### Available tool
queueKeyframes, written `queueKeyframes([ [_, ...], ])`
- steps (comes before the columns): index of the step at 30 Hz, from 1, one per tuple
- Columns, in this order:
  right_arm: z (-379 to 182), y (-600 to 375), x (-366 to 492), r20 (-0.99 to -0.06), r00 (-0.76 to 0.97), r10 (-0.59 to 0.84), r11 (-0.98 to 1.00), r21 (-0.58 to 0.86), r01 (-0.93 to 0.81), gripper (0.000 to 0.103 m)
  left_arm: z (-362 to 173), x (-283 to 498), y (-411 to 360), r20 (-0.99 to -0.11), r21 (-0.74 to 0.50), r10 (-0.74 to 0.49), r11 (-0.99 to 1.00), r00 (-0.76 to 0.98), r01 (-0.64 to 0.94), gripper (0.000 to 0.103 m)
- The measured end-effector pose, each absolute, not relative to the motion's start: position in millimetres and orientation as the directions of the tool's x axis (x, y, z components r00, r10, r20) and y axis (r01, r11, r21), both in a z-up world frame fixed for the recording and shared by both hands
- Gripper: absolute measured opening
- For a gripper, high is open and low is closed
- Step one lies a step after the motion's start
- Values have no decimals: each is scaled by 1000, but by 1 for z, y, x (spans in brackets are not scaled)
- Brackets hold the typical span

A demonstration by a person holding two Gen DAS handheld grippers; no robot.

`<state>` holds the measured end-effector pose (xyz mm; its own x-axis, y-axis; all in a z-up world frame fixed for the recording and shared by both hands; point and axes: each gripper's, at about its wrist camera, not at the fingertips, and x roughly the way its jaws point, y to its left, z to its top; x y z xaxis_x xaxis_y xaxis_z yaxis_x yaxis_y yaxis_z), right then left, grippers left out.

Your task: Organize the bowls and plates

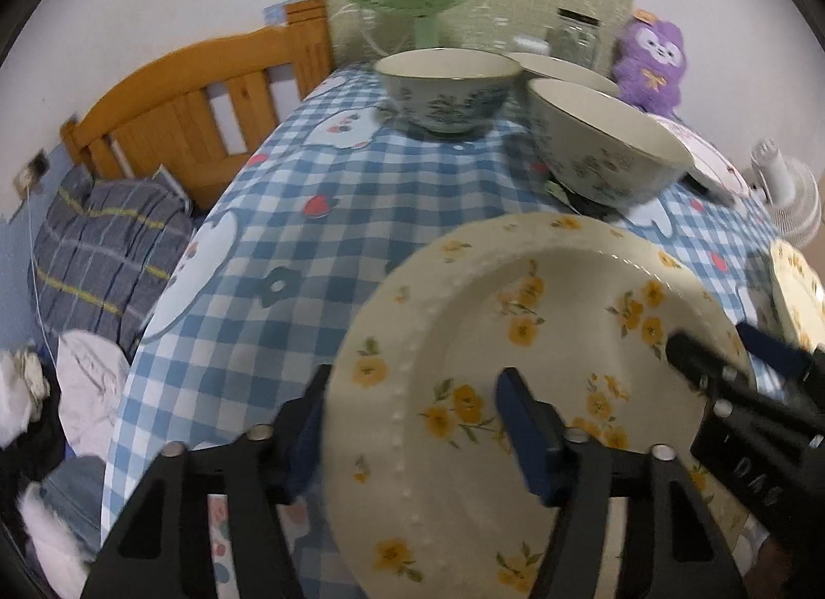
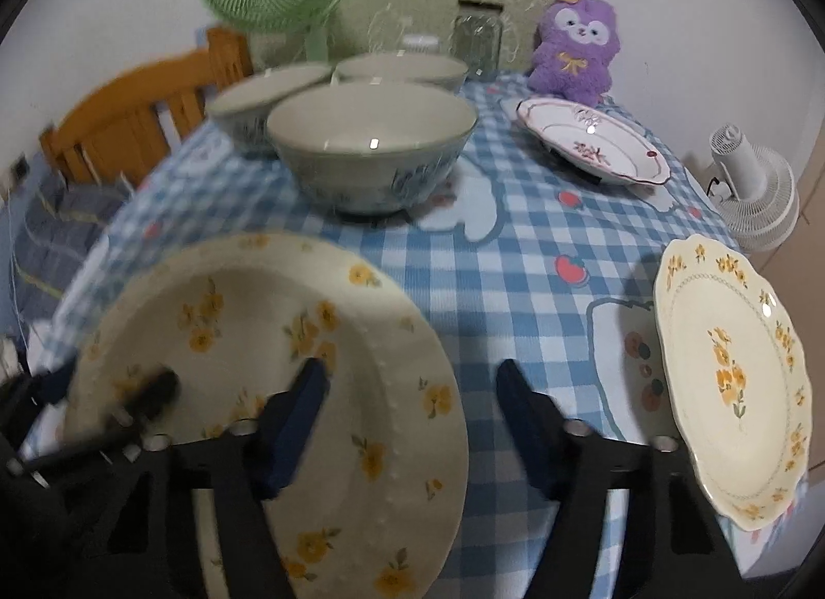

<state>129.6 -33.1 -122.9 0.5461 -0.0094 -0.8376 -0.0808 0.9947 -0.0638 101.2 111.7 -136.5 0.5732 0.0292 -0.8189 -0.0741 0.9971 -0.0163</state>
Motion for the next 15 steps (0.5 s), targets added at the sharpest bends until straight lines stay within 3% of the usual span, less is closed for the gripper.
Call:
queueKeyframes([
  [2,-127,-31,128,-852,523,13,993,-48,-104,54,-136,102,113,-823,-18,26,997,568,-71,58],
  [15,-122,-31,116,-856,517,-30,994,-81,-76,45,-133,93,119,-829,-5,-6,1000,559,4,49],
])
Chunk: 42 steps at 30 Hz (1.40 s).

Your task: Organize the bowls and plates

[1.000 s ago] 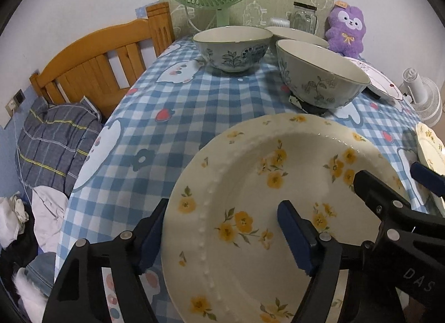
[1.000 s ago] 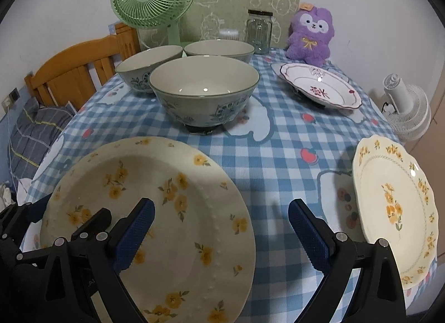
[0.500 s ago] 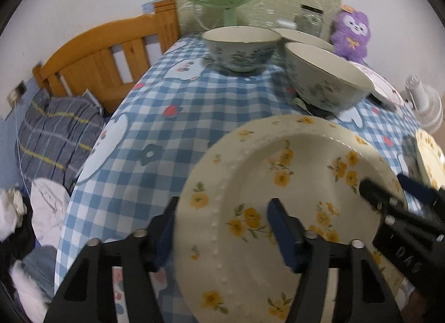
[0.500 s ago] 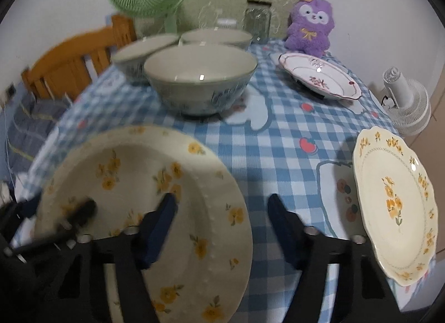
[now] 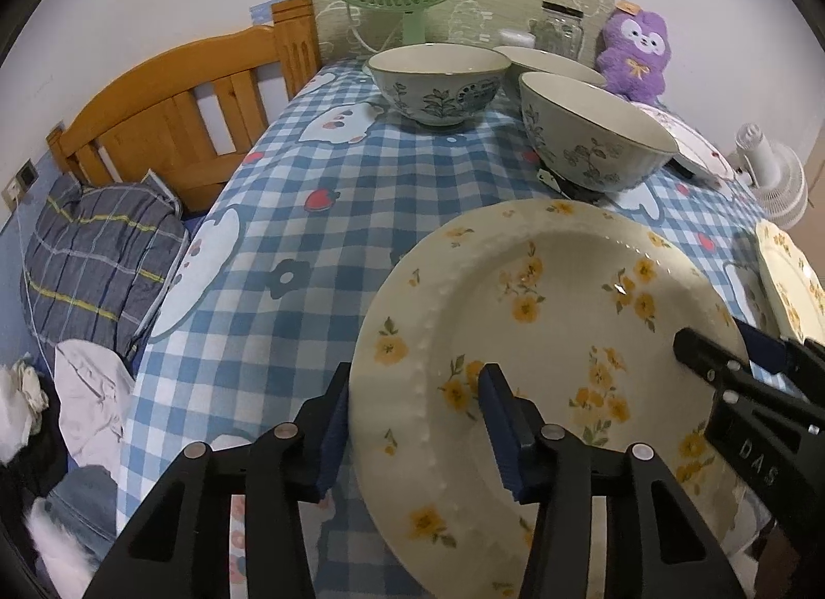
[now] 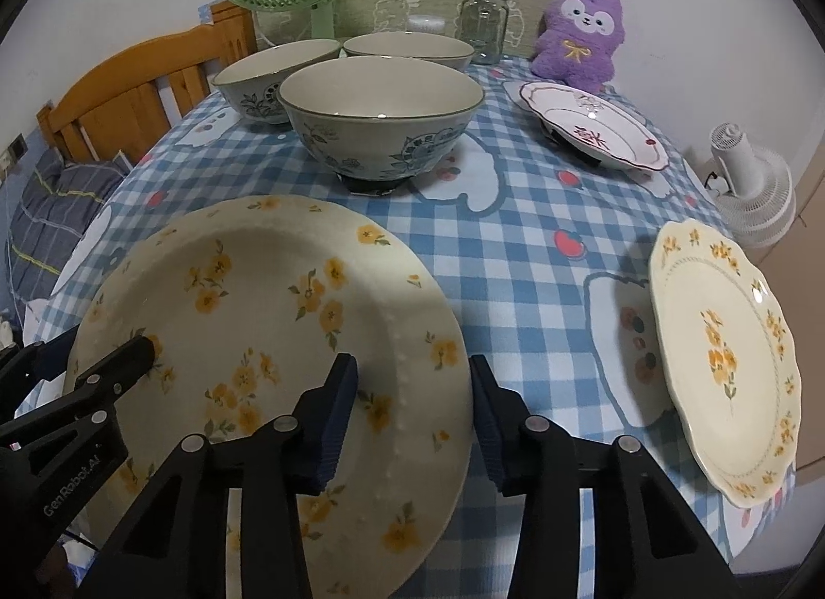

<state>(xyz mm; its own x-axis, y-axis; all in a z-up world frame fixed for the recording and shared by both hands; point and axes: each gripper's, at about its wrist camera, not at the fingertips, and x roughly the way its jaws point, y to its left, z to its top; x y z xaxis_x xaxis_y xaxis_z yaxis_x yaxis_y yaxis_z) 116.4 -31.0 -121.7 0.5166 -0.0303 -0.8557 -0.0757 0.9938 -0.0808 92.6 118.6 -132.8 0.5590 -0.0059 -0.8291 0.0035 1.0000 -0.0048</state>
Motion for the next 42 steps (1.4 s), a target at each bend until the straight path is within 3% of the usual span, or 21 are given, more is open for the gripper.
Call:
queueKeyframes([
  [15,-122,-32,120,-865,500,-42,994,-86,-65,45,-132,97,118,-840,5,-7,1000,542,21,50],
  [20,-123,-30,121,-865,501,-34,995,-79,-69,48,-133,99,116,-836,14,-5,999,548,30,54],
  [42,-114,-40,117,-865,496,-70,995,-94,-25,47,-126,97,104,-855,-33,-32,999,518,7,52],
])
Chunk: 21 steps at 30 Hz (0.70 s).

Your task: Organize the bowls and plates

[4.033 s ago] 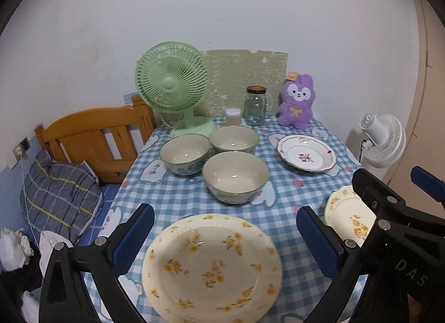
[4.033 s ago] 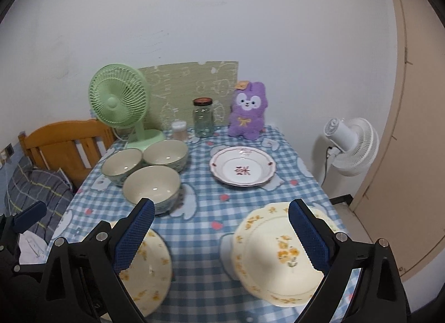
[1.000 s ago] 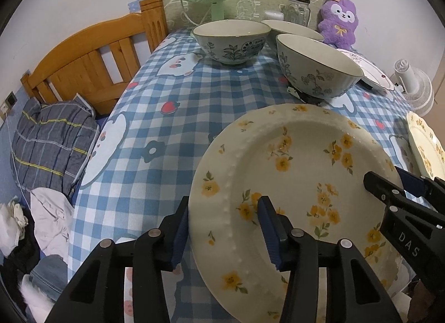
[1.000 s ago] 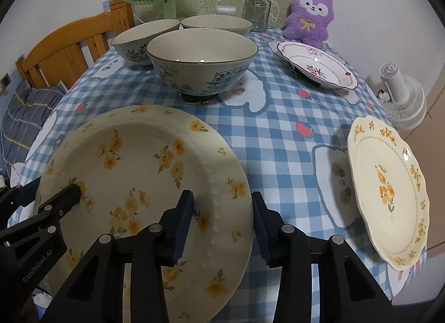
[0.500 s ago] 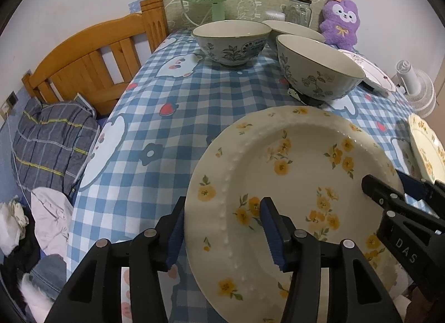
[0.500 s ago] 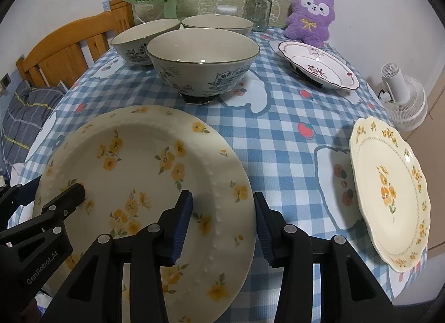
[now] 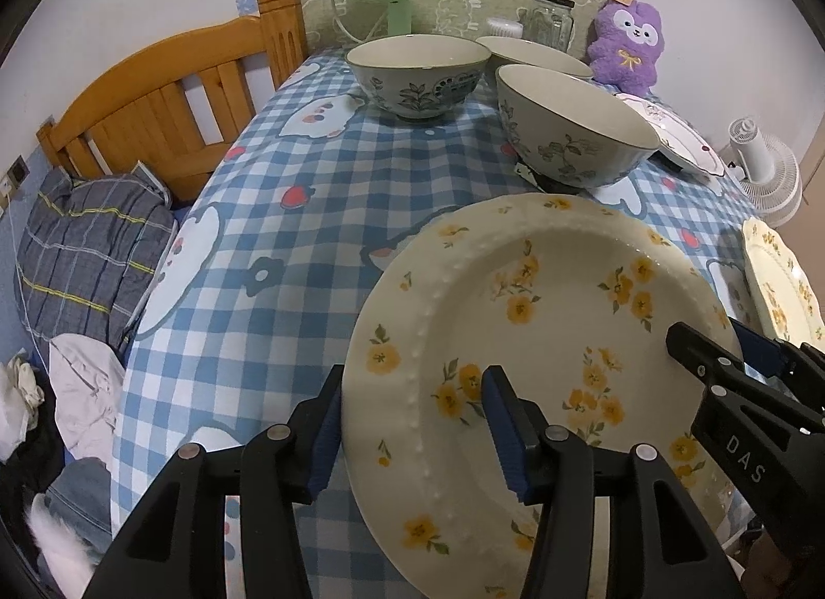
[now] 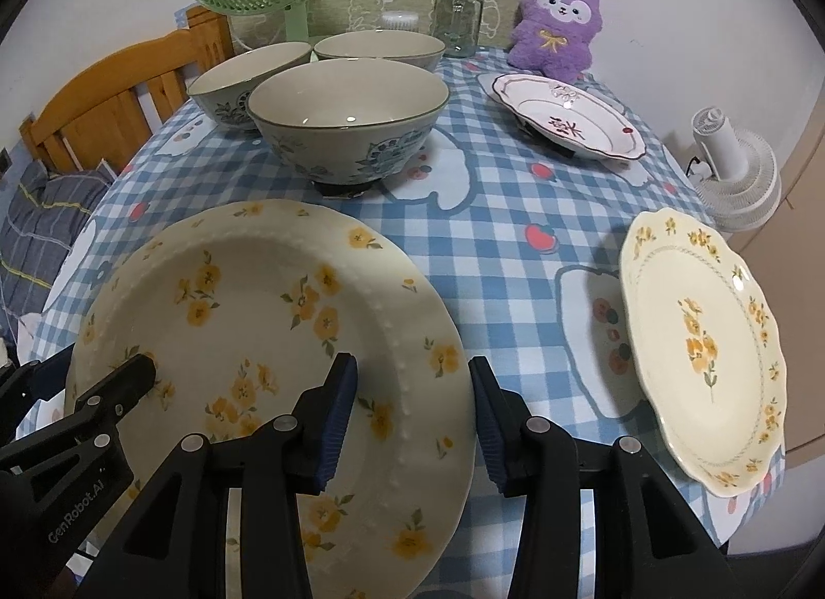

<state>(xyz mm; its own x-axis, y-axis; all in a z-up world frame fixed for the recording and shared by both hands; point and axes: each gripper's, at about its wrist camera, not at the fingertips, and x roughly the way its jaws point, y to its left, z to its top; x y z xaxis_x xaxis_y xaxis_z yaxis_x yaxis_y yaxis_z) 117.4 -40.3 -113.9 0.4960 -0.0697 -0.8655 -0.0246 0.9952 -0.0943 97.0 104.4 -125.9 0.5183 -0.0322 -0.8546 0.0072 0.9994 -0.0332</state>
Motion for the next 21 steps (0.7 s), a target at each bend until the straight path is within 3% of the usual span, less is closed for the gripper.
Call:
queueKeyframes([
  [21,-105,-86,119,-865,496,-72,997,-70,23,46,-120,103,61,-854,-5,-19,1000,519,29,48],
])
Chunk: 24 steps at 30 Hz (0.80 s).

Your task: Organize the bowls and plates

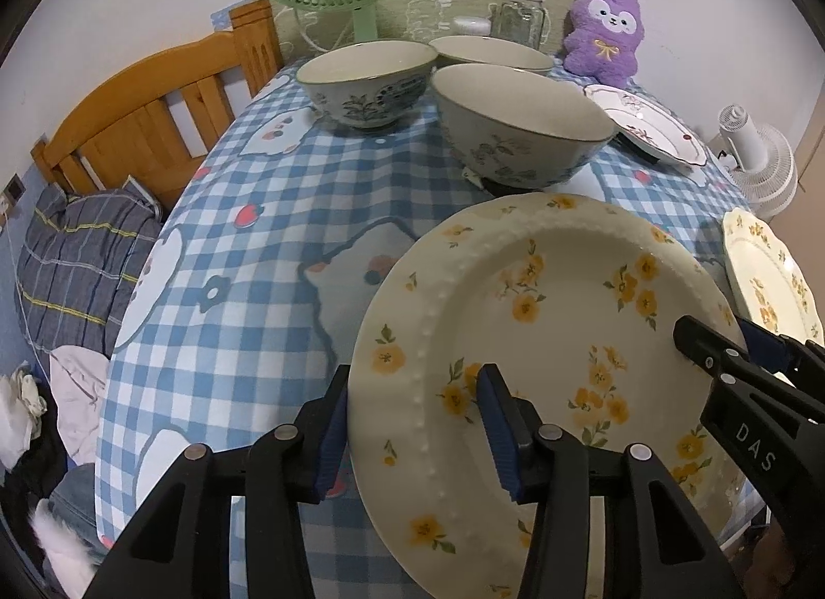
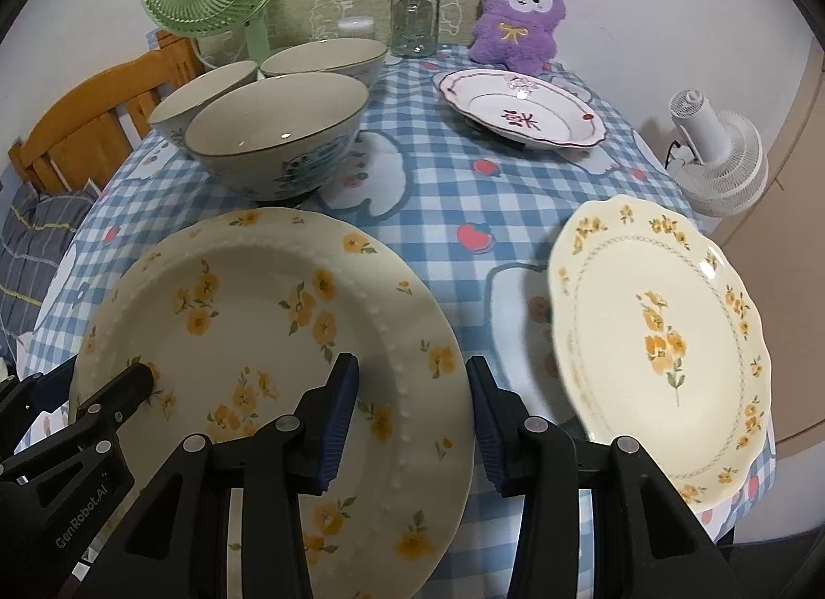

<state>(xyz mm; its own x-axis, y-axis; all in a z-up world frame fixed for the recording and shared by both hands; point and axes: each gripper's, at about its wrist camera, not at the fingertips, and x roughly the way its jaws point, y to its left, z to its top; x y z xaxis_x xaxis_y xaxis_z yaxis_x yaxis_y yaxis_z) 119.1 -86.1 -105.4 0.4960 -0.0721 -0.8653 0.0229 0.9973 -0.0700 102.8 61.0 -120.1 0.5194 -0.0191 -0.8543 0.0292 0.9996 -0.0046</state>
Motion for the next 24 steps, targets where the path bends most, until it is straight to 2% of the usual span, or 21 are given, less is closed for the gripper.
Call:
queueKeyframes([
  [24,-74,-147,124,-843,529,-101,993,-54,103,46,-96,119,3,-841,-23,-73,995,536,99,48],
])
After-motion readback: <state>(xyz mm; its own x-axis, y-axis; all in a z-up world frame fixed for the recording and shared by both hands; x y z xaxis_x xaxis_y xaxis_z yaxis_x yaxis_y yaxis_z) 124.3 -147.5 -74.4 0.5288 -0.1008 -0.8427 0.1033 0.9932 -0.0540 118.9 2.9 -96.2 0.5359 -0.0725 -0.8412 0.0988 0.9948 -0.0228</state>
